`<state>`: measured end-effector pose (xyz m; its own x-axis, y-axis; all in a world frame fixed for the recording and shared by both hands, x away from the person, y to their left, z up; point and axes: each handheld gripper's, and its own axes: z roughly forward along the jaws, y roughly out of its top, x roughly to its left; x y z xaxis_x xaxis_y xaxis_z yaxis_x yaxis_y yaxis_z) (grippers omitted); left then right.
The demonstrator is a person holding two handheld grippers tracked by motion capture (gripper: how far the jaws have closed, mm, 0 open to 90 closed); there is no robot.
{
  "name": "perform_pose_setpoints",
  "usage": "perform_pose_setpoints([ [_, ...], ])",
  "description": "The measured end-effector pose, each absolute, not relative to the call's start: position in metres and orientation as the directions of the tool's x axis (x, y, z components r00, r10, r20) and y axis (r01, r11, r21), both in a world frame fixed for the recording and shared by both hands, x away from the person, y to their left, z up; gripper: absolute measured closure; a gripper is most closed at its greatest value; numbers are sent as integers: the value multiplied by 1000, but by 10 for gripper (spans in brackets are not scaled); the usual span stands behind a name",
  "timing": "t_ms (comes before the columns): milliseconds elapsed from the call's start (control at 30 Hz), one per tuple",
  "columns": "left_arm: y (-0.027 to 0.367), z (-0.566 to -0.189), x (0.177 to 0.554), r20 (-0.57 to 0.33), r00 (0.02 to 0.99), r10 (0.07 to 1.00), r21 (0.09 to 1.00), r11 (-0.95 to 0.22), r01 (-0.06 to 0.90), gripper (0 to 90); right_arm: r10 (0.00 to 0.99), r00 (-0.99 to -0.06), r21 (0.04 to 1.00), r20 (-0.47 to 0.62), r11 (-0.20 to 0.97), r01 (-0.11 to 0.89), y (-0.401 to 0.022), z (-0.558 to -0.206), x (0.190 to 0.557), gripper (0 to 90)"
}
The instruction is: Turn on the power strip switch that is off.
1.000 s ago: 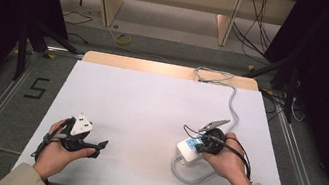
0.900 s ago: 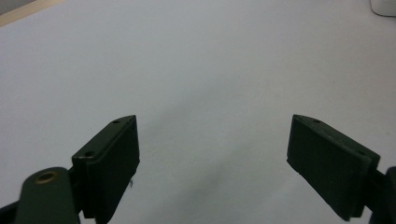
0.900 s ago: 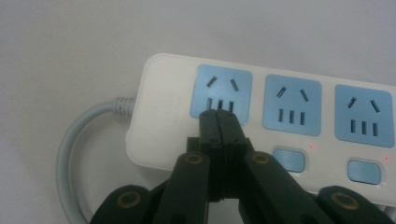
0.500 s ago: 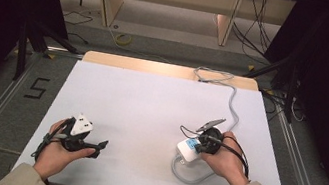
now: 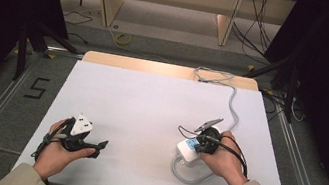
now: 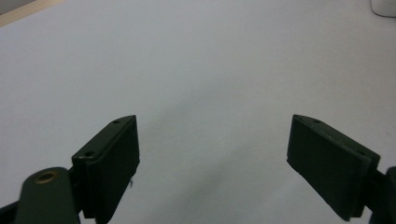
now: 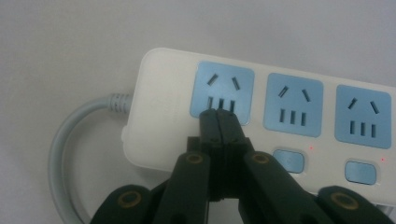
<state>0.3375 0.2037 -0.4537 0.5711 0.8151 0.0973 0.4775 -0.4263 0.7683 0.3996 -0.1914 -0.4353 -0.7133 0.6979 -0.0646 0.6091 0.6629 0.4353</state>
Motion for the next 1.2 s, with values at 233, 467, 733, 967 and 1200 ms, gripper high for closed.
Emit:
perform_pose_setpoints([
  [233,204,-454,338,97,572,815,768,-427,478,164,702,-710,436,-56,656,616,-192,-436,400,900],
  [467,203,-454,338,97,572,814,769,-427,476,164,704,-708,435,-56,655,617,-192,-436,400,900],
  [733,203,-454,337,96,572,815,768,-426,478,164,711,-702,438,-45,645,626,-193,-436,401,900],
  [967,203,-454,337,95,571,816,768,-425,479,164,720,-693,435,-36,635,638,-193,-437,400,900],
  [1200,204,-454,337,98,571,815,768,-427,478,164,722,-692,446,-16,624,642,-195,-438,400,900],
])
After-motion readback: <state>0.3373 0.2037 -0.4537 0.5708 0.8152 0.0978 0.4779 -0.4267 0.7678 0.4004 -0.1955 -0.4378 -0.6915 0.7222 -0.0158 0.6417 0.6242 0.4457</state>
